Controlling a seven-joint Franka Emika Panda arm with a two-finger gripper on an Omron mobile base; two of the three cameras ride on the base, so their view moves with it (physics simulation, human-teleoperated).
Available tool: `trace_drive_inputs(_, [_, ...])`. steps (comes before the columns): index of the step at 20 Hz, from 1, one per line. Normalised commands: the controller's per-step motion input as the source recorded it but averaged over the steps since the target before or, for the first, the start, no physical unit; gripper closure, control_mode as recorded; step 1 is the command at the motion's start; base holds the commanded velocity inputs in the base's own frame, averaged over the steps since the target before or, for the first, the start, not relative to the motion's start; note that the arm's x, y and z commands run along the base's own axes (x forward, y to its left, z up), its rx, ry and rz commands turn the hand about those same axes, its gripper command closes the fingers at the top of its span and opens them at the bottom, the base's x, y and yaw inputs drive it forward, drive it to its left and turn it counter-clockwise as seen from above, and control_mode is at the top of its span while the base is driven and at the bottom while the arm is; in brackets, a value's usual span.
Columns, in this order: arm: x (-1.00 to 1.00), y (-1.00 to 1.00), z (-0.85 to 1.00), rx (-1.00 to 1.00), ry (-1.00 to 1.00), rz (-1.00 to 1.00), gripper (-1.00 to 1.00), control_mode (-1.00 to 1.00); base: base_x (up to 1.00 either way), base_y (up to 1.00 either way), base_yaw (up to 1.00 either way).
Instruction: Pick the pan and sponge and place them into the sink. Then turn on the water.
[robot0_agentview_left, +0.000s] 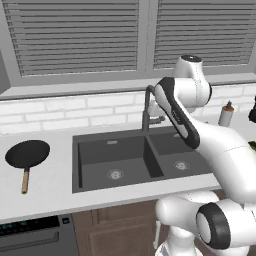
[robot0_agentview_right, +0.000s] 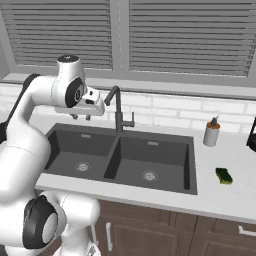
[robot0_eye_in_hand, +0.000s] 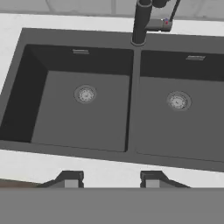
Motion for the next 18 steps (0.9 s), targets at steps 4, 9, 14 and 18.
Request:
trace_drive_inputs(4, [0.0,0.28,0.0,0.0,-0.09,0.0,-1.0,-1.0,0.0,0.0,0.0])
trace_drive_inputs(9, [-0.01,0.76,-0.02,0.0,-0.07,0.0,-1.0,-1.0,0.0,0.0,0.0])
trace_drive_inputs(14, [-0.06,0.79,-0.06,0.0,0.06,0.0,-1.0,-1.0,0.0,0.0,0.0])
trace_drive_inputs(18, [-0.02,0.8,-0.03,0.0,0.21,0.0,-1.0,-1.0,0.0,0.0,0.0])
